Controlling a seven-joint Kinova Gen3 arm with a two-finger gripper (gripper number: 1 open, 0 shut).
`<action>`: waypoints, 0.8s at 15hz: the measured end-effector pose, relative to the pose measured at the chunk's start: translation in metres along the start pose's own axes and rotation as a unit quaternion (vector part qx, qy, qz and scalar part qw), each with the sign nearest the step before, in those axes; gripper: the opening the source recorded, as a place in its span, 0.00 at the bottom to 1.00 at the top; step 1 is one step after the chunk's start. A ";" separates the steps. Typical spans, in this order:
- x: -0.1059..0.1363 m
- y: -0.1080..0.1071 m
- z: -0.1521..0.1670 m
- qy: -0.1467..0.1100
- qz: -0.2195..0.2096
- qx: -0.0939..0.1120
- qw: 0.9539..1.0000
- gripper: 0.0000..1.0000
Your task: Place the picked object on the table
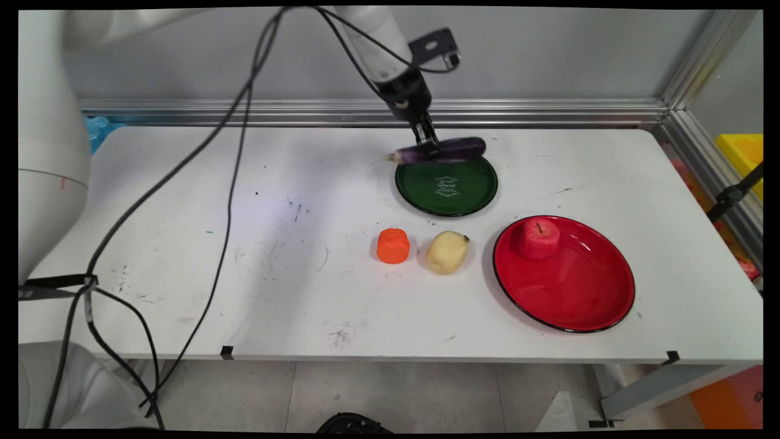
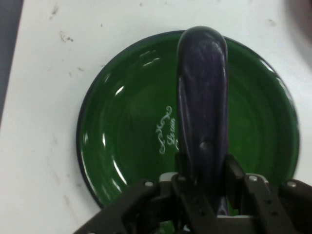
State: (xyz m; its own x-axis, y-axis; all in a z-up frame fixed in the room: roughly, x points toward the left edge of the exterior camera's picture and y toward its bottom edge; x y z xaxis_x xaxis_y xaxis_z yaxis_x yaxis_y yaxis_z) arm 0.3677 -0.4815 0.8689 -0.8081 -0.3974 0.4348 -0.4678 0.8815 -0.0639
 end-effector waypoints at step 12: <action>-0.043 0.081 -0.119 0.048 0.049 -0.028 0.997 0.00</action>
State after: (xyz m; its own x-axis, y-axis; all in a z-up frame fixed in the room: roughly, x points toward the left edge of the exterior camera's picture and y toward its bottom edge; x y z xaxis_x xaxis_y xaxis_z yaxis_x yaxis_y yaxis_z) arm 0.4076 -0.3628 0.9519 -0.8099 -0.2856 0.5123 -0.3661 0.9285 -0.0611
